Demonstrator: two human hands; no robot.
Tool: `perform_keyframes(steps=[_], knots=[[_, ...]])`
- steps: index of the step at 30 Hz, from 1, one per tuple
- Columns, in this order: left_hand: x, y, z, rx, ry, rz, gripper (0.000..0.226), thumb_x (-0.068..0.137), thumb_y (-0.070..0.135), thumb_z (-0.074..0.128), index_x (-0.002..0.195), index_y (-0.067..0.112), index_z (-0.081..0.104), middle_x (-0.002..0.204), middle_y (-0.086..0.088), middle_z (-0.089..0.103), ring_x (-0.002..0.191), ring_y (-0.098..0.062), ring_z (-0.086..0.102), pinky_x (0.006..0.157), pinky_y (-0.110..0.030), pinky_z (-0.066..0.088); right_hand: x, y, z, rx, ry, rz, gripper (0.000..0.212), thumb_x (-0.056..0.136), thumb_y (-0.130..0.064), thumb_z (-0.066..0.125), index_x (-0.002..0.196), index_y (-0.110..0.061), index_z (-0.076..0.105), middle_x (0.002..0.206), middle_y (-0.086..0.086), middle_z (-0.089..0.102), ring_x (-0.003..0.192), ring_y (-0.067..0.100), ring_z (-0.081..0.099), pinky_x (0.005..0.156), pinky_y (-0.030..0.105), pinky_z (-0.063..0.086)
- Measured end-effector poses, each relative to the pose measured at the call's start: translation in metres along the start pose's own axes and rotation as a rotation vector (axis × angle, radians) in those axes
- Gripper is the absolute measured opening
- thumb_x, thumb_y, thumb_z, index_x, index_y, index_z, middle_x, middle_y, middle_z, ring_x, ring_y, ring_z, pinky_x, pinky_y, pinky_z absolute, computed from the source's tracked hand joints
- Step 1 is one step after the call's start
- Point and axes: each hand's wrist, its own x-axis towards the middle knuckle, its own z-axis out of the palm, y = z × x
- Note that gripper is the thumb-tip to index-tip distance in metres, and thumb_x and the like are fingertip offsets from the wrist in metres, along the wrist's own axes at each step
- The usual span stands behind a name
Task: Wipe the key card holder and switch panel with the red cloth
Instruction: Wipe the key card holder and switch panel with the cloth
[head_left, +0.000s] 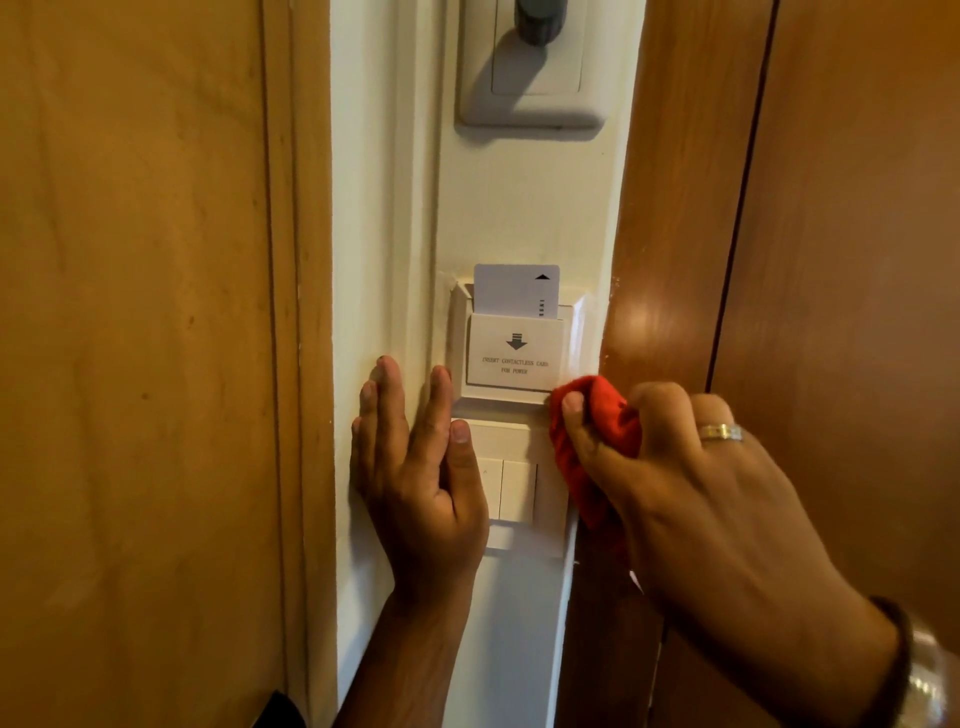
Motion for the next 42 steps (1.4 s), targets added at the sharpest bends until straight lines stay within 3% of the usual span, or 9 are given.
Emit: perform_keyframes(steps=[11,14,18,23,27,31,35,38,42], knots=[[0.0,-0.001,0.0,0.007,0.0,0.005,0.037,0.1,0.025,0.044,0.136,0.018,0.052,0.152,-0.011,0.041,0.145,-0.031,0.035,0.12,-0.045,0.029,0.009,-0.006,-0.008,-0.013,0.032,-0.105,0.054,0.074,-0.013,0.052,0.127,-0.006,0.049,0.088,0.021,0.054,0.062,0.032,0.044,0.047,0.037,0.042],[-0.001,0.001,0.001,-0.006,-0.02,0.005,0.038,0.099,0.025,0.045,0.137,0.02,0.051,0.153,-0.012,0.04,0.147,-0.03,0.033,0.118,-0.05,0.033,0.018,-0.013,-0.018,-0.007,0.021,-0.157,0.05,0.078,-0.011,0.029,0.121,-0.004,0.053,0.089,0.02,0.052,0.063,0.031,0.042,0.048,0.035,0.037],[-0.003,-0.003,0.0,0.0,-0.032,0.011,0.04,0.099,0.028,0.046,0.139,0.021,0.05,0.155,-0.01,0.038,0.148,-0.027,0.031,0.12,-0.043,0.027,0.027,-0.024,-0.024,-0.089,-0.038,-0.244,0.061,0.078,-0.014,0.009,0.118,-0.006,0.054,0.098,0.019,0.052,0.069,0.029,0.044,0.051,0.035,0.036],[0.0,0.001,0.001,0.0,-0.006,-0.011,0.038,0.1,0.024,0.046,0.136,0.02,0.052,0.153,-0.009,0.04,0.147,-0.028,0.034,0.121,-0.039,0.025,0.024,0.003,-0.032,-0.065,-0.06,-0.198,0.042,0.078,-0.019,0.047,0.118,-0.006,0.055,0.092,0.021,0.052,0.068,0.033,0.046,0.05,0.037,0.039],[-0.001,0.002,-0.001,0.0,-0.034,-0.021,0.04,0.097,0.025,0.049,0.137,0.022,0.051,0.154,-0.008,0.039,0.147,-0.027,0.032,0.122,-0.038,0.023,0.044,-0.006,-0.038,-0.017,-0.014,-0.175,0.044,0.08,-0.021,0.045,0.122,-0.009,0.051,0.099,0.02,0.05,0.069,0.029,0.043,0.052,0.034,0.035],[0.0,0.001,-0.002,-0.05,-0.051,-0.037,0.042,0.093,0.029,0.053,0.135,0.024,0.053,0.155,-0.006,0.038,0.148,-0.024,0.031,0.122,-0.045,0.024,0.051,-0.015,-0.041,-0.028,-0.061,-0.261,0.048,0.078,-0.026,0.027,0.114,-0.01,0.056,0.1,0.018,0.05,0.072,0.028,0.045,0.055,0.035,0.038],[-0.001,0.003,-0.004,-0.045,-0.034,-0.054,0.04,0.094,0.03,0.05,0.132,0.025,0.055,0.154,-0.007,0.041,0.147,-0.025,0.034,0.12,-0.051,0.026,0.066,-0.006,-0.051,0.003,-0.006,-0.201,0.042,0.081,-0.03,0.034,0.113,-0.014,0.055,0.101,0.015,0.048,0.077,0.027,0.045,0.057,0.032,0.037],[-0.001,0.003,-0.006,-0.044,-0.057,-0.06,0.041,0.094,0.033,0.048,0.134,0.025,0.054,0.155,-0.007,0.039,0.148,-0.025,0.031,0.121,-0.05,0.024,0.064,-0.013,-0.049,0.021,-0.06,-0.24,0.051,0.078,-0.035,0.03,0.121,-0.014,0.05,0.111,0.016,0.045,0.086,0.028,0.045,0.064,0.035,0.042],[-0.001,0.0,-0.001,-0.007,-0.017,-0.019,0.037,0.098,0.026,0.047,0.134,0.022,0.052,0.153,-0.007,0.04,0.146,-0.026,0.035,0.12,-0.042,0.026,0.05,0.005,-0.04,0.024,-0.171,-0.197,0.068,0.069,-0.046,0.063,0.131,-0.027,0.041,0.112,0.013,0.046,0.088,0.028,0.049,0.067,0.034,0.047]])
